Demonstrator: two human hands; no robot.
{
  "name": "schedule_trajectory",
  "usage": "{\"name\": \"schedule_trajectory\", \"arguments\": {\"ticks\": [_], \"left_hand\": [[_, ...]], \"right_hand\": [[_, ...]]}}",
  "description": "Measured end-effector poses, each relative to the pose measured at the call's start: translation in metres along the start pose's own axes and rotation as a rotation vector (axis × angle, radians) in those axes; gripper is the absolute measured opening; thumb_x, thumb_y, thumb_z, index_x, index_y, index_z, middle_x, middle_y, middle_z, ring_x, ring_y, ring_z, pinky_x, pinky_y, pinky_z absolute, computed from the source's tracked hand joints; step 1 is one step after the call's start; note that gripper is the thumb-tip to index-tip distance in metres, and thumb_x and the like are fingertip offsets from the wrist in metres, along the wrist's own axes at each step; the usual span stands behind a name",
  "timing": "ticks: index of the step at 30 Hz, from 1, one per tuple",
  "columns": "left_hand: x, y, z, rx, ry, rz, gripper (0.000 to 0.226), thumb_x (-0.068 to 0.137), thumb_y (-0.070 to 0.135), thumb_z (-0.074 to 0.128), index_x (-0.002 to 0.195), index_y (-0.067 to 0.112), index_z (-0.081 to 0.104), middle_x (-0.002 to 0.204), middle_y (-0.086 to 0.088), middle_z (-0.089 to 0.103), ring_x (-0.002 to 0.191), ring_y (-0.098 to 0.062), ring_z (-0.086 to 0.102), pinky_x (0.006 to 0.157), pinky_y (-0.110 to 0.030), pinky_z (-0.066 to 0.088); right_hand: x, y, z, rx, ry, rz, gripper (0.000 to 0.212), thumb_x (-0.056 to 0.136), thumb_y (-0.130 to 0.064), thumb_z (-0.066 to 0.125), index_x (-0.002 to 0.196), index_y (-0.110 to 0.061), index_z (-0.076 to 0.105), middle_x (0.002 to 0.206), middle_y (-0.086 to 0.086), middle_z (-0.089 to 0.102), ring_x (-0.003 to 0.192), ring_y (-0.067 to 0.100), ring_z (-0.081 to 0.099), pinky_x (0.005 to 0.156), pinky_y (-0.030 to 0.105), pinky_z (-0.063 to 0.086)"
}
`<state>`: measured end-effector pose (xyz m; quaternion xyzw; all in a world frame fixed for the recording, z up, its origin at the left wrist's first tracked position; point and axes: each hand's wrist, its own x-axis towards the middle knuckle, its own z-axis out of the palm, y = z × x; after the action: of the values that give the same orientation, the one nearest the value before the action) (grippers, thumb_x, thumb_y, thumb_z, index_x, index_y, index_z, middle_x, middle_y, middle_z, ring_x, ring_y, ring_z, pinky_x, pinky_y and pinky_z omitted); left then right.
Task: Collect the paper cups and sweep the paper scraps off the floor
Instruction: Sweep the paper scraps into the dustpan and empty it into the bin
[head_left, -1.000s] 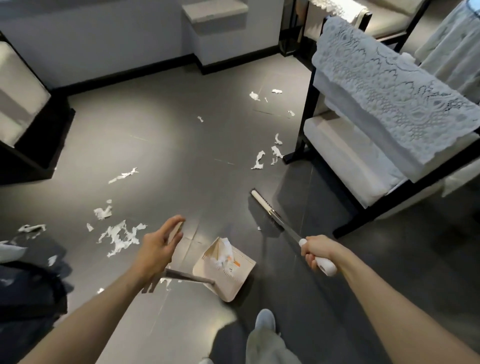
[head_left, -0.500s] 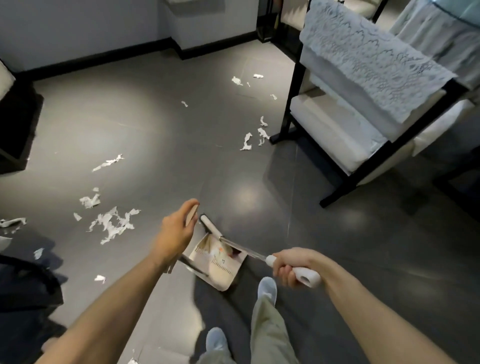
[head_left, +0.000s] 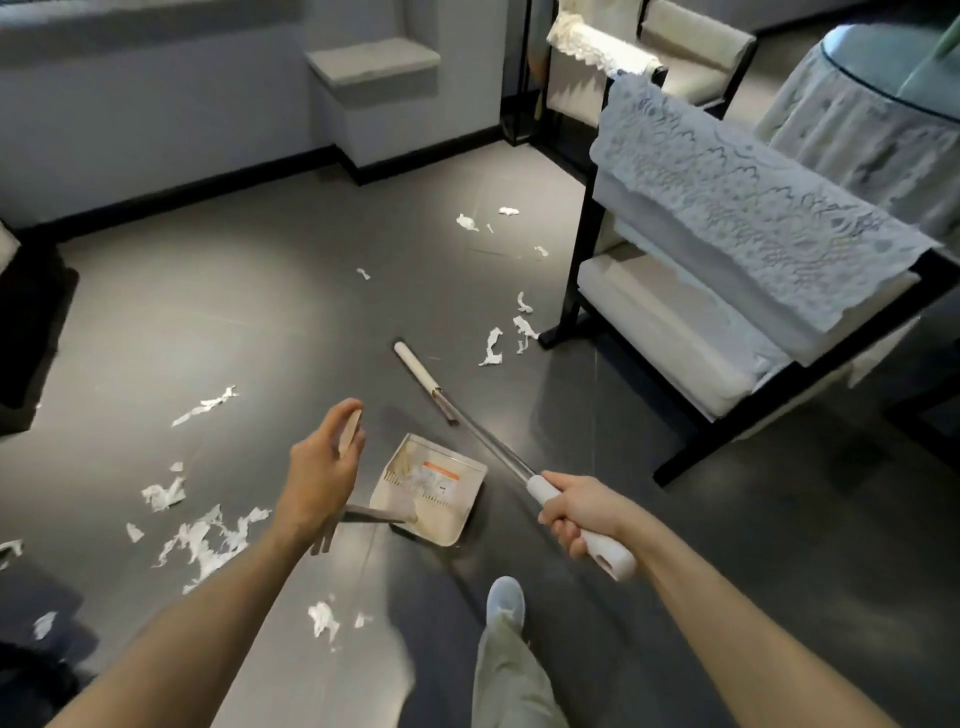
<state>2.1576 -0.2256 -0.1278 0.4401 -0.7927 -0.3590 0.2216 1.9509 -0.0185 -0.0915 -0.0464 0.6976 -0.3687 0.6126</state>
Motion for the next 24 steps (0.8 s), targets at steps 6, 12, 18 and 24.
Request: {"name": "schedule_trajectory", "arguments": {"ticks": [6,12,18,24], "left_hand": [[0.127,0.029,0.02,0.028,0.031,0.019,0.029,0.095,0.026,0.054,0.124,0.024,0.054,0.06,0.006,0.05,0.052,-0.012,0.058,0.06,-0.029,0.044],[0.238,0.041,0.027,0.036,0.001,0.076,0.03,0.093,0.02,0.058,0.123,0.02,0.058,0.056,0.014,0.046,0.044,-0.003,0.052,0.062,-0.028,0.045],[0.352,0.026,0.043,0.016,-0.166,0.122,0.027,0.093,0.02,0.058,0.12,0.024,0.059,0.067,0.015,0.052,0.054,0.011,0.054,0.063,-0.019,0.043],[0.447,0.019,0.066,0.087,-0.362,0.175,0.029,0.094,0.016,0.056,0.121,0.025,0.058,0.064,0.018,0.052,0.06,0.015,0.053,0.056,-0.002,0.038]], "right_hand": [[0.082,-0.084,-0.049,0.041,0.011,-0.074,0.065,0.088,0.009,0.043,0.137,-0.034,0.037,0.044,-0.004,0.044,0.035,0.004,0.036,0.033,0.015,0.03],[0.153,-0.175,-0.087,-0.01,0.113,-0.073,0.05,0.086,0.008,0.043,0.116,-0.032,0.043,0.043,-0.003,0.048,0.035,0.007,0.04,0.036,0.018,0.035],[0.229,-0.262,-0.112,-0.076,0.233,-0.056,0.064,0.086,0.006,0.045,0.144,-0.02,0.034,0.054,0.005,0.048,0.038,0.009,0.042,0.038,0.021,0.038],[0.291,-0.322,-0.13,-0.052,0.339,-0.005,0.056,0.088,0.005,0.043,0.139,-0.017,0.039,0.062,0.008,0.047,0.041,0.011,0.04,0.04,0.021,0.038]]}}
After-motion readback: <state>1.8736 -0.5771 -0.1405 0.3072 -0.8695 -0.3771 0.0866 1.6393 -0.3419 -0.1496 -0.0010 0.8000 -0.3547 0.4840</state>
